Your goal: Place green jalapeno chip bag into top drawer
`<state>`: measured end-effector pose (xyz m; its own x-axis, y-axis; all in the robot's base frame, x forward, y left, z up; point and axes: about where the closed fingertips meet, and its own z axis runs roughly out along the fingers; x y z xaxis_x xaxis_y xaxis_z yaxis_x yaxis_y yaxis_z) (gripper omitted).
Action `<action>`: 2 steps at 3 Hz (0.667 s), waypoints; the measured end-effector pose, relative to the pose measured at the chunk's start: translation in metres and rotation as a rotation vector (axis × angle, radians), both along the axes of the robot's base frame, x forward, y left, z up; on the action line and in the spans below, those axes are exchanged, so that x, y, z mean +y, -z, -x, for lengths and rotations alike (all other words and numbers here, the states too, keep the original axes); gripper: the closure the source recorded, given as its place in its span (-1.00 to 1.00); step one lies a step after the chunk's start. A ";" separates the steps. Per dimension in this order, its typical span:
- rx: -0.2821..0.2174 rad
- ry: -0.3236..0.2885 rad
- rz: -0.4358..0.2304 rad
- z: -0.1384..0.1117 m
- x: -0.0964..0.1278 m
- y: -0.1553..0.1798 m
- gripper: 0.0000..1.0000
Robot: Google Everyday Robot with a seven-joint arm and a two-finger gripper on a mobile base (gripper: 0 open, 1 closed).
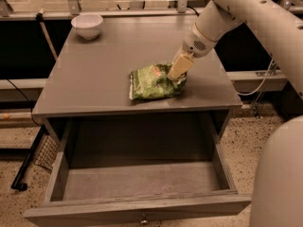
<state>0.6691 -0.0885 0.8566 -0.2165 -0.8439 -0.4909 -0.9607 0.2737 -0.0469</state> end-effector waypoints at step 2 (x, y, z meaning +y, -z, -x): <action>-0.092 -0.063 -0.045 0.041 0.001 -0.041 0.88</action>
Offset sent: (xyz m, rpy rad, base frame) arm -0.0908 -0.0141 0.0977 0.0887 -0.2177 0.1452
